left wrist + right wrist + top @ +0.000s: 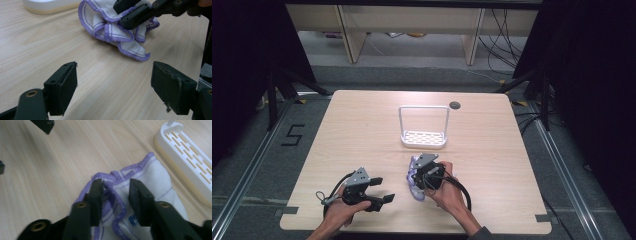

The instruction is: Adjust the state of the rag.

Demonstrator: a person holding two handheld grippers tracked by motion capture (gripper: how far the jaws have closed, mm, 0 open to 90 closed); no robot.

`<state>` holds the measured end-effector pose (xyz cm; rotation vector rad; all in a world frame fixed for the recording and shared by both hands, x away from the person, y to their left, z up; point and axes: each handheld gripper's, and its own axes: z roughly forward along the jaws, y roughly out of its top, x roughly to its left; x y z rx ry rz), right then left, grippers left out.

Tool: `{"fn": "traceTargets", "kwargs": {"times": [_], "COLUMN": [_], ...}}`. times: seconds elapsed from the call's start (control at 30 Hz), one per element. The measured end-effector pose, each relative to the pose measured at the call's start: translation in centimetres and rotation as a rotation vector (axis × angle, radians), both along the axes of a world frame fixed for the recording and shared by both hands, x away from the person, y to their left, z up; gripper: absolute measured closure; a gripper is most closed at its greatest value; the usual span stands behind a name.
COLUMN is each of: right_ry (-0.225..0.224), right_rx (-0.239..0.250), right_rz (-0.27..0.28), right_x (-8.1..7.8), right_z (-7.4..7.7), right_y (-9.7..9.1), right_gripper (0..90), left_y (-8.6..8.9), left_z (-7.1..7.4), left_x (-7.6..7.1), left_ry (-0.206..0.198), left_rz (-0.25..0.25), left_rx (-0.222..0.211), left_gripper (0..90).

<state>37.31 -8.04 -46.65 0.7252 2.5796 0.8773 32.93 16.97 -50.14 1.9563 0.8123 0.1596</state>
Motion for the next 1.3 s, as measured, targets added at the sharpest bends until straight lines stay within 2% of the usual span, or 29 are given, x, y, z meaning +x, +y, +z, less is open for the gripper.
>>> {"fn": "traceTargets", "kwargs": {"times": [0.03,0.07,0.1,0.13,0.17,0.23,0.27,0.33,0.37,0.4,0.43,0.5,0.57,0.6,0.63,0.7,0.73,0.8,0.9,0.97,1.0,1.13,1.17,1.27,1.3], "right_ry": [0.004,-0.011,-0.015,-0.001,-0.001,0.022,0.022,0.057,0.064,0.046,0.064,0.076,0.068,0.075,0.075,0.082,0.088,0.092,0.09,0.092,0.087,0.08,0.084,0.067,0.067], "right_rx": [0.014,0.008,0.02,0.053,0.053,0.132,0.132,0.191,0.203,0.215,0.215,0.224,0.227,0.242,0.242,0.246,0.249,0.249,0.259,0.261,0.269,0.281,0.288,0.306,0.306], "right_rz": [-0.006,-0.002,-0.022,-0.029,-0.029,-0.025,-0.025,-0.025,-0.03,-0.034,-0.017,-0.03,-0.032,-0.023,-0.023,-0.013,-0.027,-0.029,-0.022,-0.033,-0.029,-0.041,-0.037,-0.05,-0.05], "right_x": [0.0,0.2,0.2,0.2,0.2,0.2,0.2,0.1,0.1,0.0,0.0,-0.1,0.0,0.1,0.1,0.2,0.1,0.1,0.2,0.2,0.3,0.2,0.2,0.0,0.0], "right_z": [-0.1,0.0,0.3,0.5,0.5,1.5,1.5,2.4,2.7,2.8,2.9,3.1,3.1,3.1,3.1,3.0,3.1,3.1,3.3,3.3,3.4,3.8,3.9,4.7,4.7], "right_y": [-0.1,-0.4,-0.7,-0.9,-0.9,-1.7,-1.7,-2.4,-2.6,-2.8,-2.9,-3.1,-3.3,-3.3,-3.3,-3.3,-3.3,-3.4,-3.5,-3.6,-3.6,-3.9,-4.1,-4.7,-4.7], "right_gripper": [73.8,78.5,80.8,82.3,82.3,83.7,83.7,84.2,84.7,85.1,85.5,85.7,85.9,86.0,86.0,86.1,86.1,86.0,86.1,86.0,86.0,85.8,85.8,86.3,86.3], "left_y": [0.0,-0.1,-0.2,-0.2,-0.2,-0.4,-0.4,-0.7,-1.2,-1.2,-1.9,-2.3,-2.9,-3.6,-3.6,-4.6,-5.0,-5.3,-6.7,-7.1,-7.5,-7.6,-7.2,-6.6,-6.2], "left_z": [0.0,0.0,-0.1,-0.1,-0.1,-0.1,-0.1,-0.1,0.0,0.0,0.2,0.3,0.6,0.9,0.9,1.2,1.3,1.3,1.2,1.1,1.0,1.0,1.3,1.9,2.2], "left_x": [0.0,0.0,0.0,0.0,0.0,0.1,0.1,0.2,0.3,0.3,0.4,0.6,1.0,1.3,1.3,1.7,1.8,1.9,2.5,2.8,3.3,3.8,3.6,3.3,3.2], "left_ry": [0.002,0.002,-0.005,-0.003,-0.003,0.004,0.004,0.004,-0.01,-0.01,-0.029,-0.037,-0.072,-0.093,-0.093,-0.136,-0.153,-0.161,-0.192,-0.205,-0.226,-0.261,-0.251,-0.253,-0.251], "left_rz": [0.0,0.0,0.001,-0.006,-0.006,-0.01,-0.01,-0.011,-0.018,-0.018,-0.028,-0.031,-0.03,-0.034,-0.034,-0.044,-0.043,-0.046,-0.078,-0.084,-0.099,-0.132,-0.147,-0.151,-0.152], "left_rx": [-0.002,0.001,-0.012,-0.025,-0.025,-0.02,-0.02,-0.023,-0.027,-0.027,-0.017,-0.022,-0.019,-0.014,-0.014,0.002,0.011,0.014,0.047,0.048,0.049,0.057,0.055,0.051,0.033], "left_gripper": [20.5,20.5,20.5,20.5,20.5,20.5,20.5,20.7,20.9,21.2,21.9,22.2,24.5,28.6,29.6,34.8,36.6,37.2,42.6,46.0,56.4,79.3,81.6,85.8,86.2]}}
